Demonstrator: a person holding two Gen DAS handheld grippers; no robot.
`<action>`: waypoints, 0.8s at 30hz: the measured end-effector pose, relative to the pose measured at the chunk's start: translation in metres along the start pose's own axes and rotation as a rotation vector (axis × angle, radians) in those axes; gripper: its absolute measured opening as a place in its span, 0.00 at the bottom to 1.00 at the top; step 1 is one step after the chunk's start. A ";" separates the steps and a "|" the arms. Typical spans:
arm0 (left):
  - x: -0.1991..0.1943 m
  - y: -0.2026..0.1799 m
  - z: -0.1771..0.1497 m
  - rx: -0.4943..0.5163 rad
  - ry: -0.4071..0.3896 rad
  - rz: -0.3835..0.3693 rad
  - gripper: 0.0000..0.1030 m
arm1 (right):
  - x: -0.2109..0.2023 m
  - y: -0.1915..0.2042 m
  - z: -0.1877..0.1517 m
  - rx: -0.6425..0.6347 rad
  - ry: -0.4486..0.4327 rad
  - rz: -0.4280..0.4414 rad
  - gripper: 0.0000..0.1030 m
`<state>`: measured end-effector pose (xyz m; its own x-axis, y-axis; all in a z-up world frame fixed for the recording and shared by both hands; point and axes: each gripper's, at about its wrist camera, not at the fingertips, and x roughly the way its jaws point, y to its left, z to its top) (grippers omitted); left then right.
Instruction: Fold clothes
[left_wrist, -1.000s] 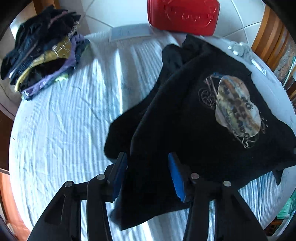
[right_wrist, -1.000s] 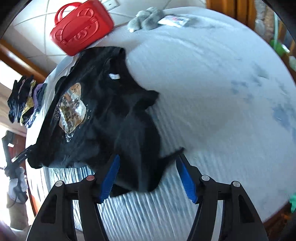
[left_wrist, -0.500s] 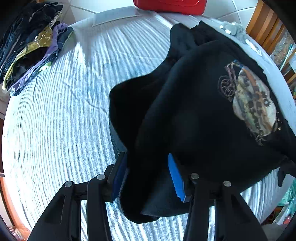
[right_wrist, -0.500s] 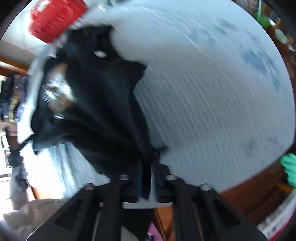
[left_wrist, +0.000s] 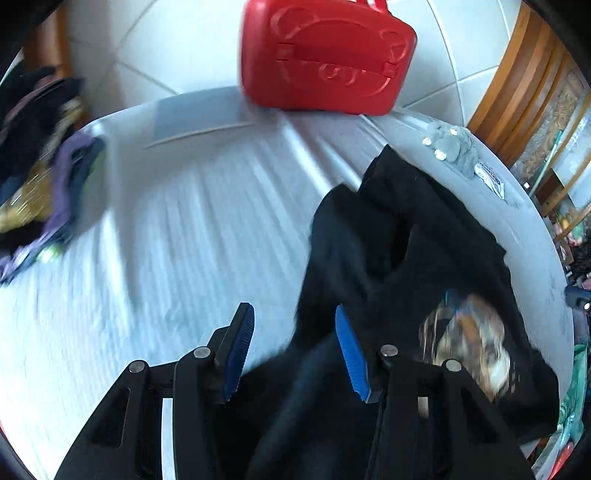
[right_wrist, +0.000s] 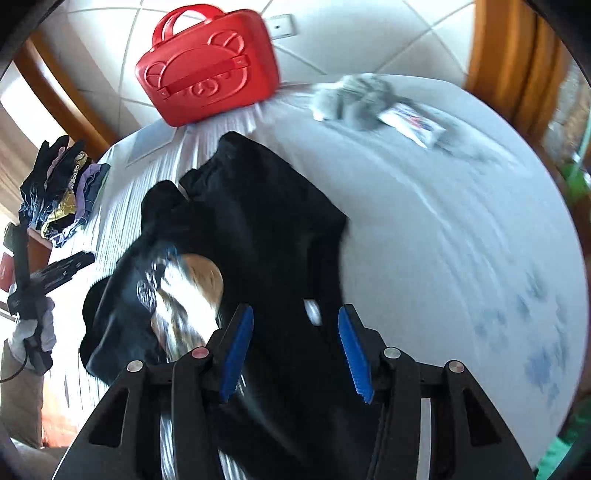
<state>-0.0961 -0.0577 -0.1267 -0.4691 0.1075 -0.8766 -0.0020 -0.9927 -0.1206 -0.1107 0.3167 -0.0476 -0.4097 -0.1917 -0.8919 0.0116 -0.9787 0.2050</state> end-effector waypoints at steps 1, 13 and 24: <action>0.011 -0.004 0.009 0.017 0.004 -0.007 0.46 | 0.012 0.002 0.009 0.000 0.005 0.016 0.47; 0.101 -0.026 0.051 0.116 0.074 -0.037 0.05 | 0.099 0.017 0.114 -0.114 0.023 0.052 0.47; 0.035 0.008 0.014 0.022 -0.074 0.087 0.05 | 0.188 0.050 0.177 -0.240 0.097 0.020 0.45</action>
<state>-0.1254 -0.0630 -0.1520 -0.5320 0.0175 -0.8466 0.0226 -0.9991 -0.0349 -0.3484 0.2446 -0.1341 -0.3176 -0.2057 -0.9256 0.2398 -0.9619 0.1315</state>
